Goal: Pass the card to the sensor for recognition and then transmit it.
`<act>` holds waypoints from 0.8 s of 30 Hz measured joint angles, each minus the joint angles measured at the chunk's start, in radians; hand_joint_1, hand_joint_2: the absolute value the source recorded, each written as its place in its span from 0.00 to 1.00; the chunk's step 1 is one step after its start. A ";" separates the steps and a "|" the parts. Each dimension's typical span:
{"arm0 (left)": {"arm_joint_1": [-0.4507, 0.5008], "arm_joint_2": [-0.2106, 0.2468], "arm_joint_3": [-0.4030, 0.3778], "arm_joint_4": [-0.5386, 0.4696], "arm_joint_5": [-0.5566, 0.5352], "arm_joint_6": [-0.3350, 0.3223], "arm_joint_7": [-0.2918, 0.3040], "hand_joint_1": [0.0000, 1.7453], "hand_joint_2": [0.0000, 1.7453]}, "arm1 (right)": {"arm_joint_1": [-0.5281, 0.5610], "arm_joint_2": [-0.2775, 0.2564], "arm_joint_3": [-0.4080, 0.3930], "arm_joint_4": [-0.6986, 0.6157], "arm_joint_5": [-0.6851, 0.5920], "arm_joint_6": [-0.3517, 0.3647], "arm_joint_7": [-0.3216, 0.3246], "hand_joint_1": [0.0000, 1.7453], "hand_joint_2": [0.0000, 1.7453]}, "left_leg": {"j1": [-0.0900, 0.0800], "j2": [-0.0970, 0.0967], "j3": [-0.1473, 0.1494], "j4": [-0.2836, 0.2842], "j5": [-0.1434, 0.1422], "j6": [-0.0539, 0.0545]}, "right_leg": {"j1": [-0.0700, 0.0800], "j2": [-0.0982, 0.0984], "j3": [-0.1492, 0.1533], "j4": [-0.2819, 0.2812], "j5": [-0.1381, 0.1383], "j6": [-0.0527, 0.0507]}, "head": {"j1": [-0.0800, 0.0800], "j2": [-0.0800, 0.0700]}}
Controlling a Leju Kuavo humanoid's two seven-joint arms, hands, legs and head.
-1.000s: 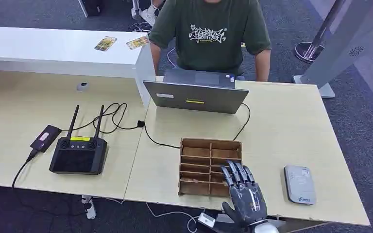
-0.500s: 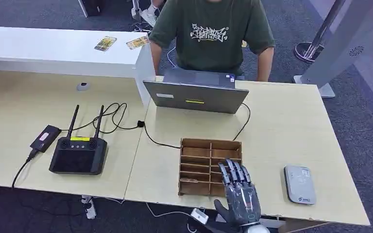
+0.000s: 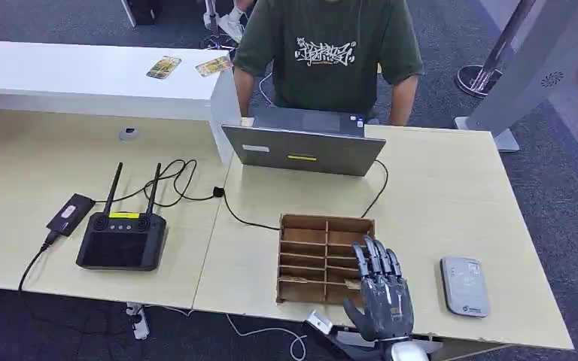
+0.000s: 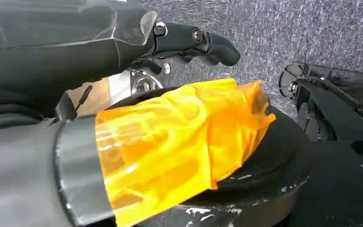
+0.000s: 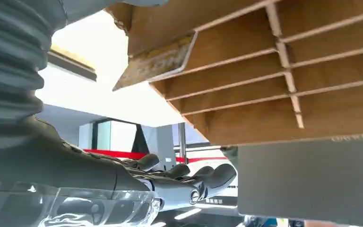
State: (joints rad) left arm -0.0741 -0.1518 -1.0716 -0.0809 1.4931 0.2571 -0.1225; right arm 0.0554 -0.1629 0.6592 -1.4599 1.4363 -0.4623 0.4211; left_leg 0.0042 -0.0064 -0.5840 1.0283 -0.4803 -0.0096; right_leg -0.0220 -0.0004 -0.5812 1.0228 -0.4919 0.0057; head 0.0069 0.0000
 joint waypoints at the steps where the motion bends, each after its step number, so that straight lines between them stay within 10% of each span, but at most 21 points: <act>1: 0.000 0.000 0.000 0.000 0.000 0.000 0.000 0.00 0.00 | 0.000 0.000 -0.005 0.004 0.000 0.000 -0.002 0.00 1.00 | 0.000 0.000 0.000 0.000 0.000 0.000 | 0.000 0.000 0.000 0.000 0.000 0.000 | 0.000 0.000; 24: 0.000 0.000 0.000 0.000 0.000 -0.003 -0.003 0.00 0.00 | 0.041 -0.070 -0.042 0.003 0.018 0.029 0.029 0.00 1.00 | 0.000 0.000 0.000 0.000 0.000 0.000 | 0.000 0.000 0.000 0.000 0.000 0.000 | 0.000 0.000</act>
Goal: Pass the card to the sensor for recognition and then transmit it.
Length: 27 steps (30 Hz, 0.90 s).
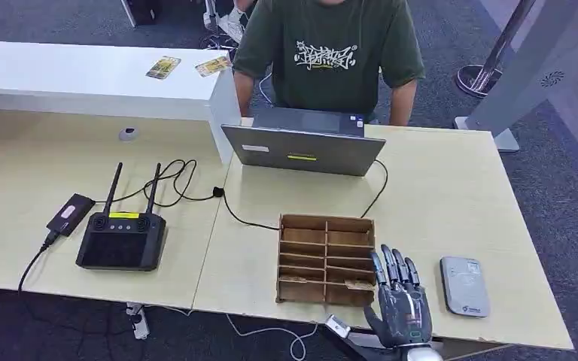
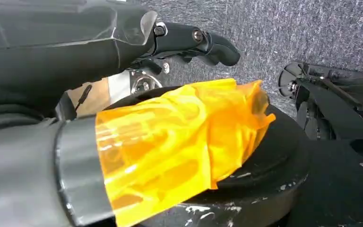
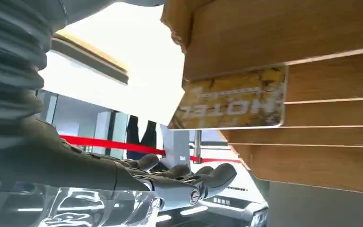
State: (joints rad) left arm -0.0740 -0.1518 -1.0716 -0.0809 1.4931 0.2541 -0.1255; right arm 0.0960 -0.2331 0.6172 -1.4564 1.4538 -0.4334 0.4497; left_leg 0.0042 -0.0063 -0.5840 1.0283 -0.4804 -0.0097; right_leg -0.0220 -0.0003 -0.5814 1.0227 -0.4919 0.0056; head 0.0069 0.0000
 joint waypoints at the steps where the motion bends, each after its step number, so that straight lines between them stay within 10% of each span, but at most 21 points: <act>1: 0.000 0.000 0.000 0.000 0.000 0.000 0.000 0.00 0.00 | 0.001 -0.004 0.000 -0.003 -0.006 0.001 0.000 0.00 1.00 | 0.000 0.000 0.000 0.000 0.000 0.000 | 0.000 0.000 0.000 0.000 0.000 0.000 | 0.000 0.000; 27: 0.000 0.000 0.000 0.000 0.000 -0.004 0.000 0.00 0.00 | -0.029 0.032 0.002 0.018 -0.079 0.006 -0.053 0.00 1.00 | 0.000 0.000 0.000 0.000 0.000 0.000 | 0.000 0.000 0.000 0.000 0.000 0.000 | 0.000 0.000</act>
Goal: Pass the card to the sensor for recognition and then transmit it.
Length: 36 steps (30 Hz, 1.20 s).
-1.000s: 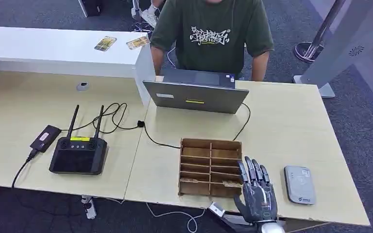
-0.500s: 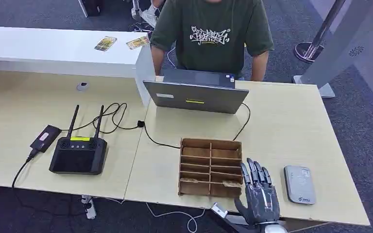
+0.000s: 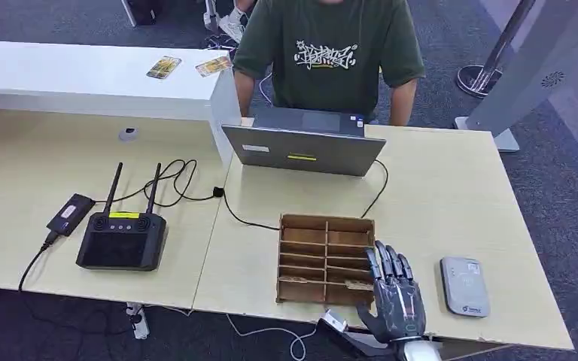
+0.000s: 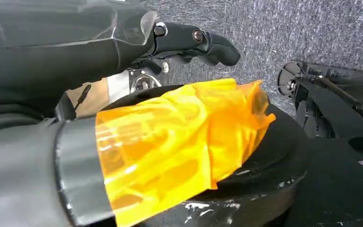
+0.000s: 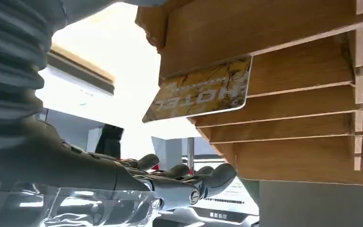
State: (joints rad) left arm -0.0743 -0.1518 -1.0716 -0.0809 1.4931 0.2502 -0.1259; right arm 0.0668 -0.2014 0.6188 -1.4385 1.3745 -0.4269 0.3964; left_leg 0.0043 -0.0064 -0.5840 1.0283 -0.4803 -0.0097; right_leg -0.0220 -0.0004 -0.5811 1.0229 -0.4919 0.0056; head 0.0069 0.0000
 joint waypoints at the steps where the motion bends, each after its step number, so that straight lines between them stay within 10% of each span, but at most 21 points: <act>1: 0.000 0.000 0.000 0.000 0.000 0.000 0.000 0.00 0.00 | -0.001 0.001 0.000 0.002 0.000 0.000 0.000 0.00 1.00 | 0.000 0.000 0.000 0.000 0.000 0.000 | 0.000 0.000 0.000 0.000 0.000 0.000 | 0.000 0.000; 36: 0.000 0.000 0.000 0.000 0.000 -0.003 -0.002 0.00 0.00 | 0.016 -0.012 0.000 -0.040 -0.046 0.079 -0.011 0.00 1.00 | 0.000 0.000 0.000 0.000 0.000 0.000 | 0.000 0.000 0.000 0.000 0.000 0.000 | 0.000 0.000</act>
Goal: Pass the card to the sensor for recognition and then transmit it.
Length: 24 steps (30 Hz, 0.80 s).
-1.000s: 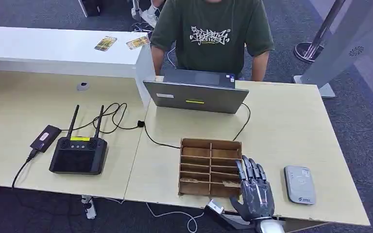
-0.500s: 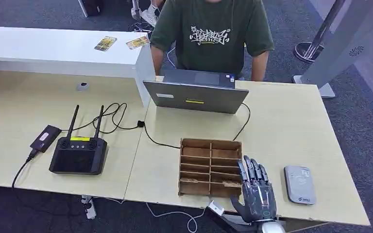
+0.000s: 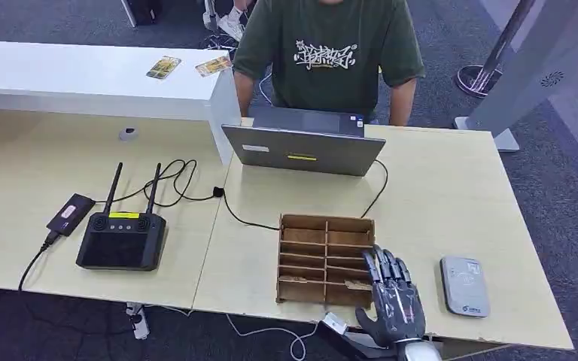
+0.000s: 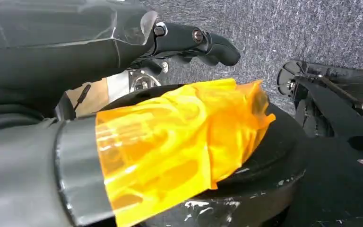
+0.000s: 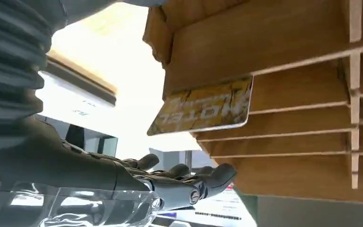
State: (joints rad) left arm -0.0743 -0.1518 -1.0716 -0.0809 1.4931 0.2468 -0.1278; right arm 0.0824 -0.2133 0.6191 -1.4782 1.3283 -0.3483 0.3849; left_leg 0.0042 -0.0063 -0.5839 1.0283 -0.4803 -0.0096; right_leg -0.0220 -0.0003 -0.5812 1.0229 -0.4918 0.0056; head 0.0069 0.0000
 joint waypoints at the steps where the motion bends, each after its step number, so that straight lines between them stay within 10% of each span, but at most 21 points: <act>1: 0.000 0.000 0.000 0.000 0.000 0.000 0.000 0.00 0.00 | -0.002 -0.002 0.001 0.000 -0.002 0.007 -0.001 0.00 1.00 | 0.000 0.000 0.000 0.000 0.000 0.000 | 0.000 0.000 0.000 0.000 0.000 0.000 | 0.000 0.000; 24: 0.000 0.000 0.008 0.000 0.000 -0.002 -0.001 0.00 0.00 | 0.009 -0.063 0.002 -0.074 0.010 0.010 0.021 0.00 1.00 | 0.000 0.000 0.000 0.000 0.000 0.000 | 0.000 0.000 0.000 0.000 0.000 0.000 | 0.000 0.000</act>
State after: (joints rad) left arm -0.0739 -0.1514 -1.0640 -0.0809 1.4931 0.2453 -0.1286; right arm 0.0918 -0.2766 0.6214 -1.5526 1.3378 -0.3384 0.4055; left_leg 0.0042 -0.0063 -0.5838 1.0283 -0.4803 -0.0096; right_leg -0.0220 -0.0004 -0.5812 1.0228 -0.4918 0.0056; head 0.0069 0.0000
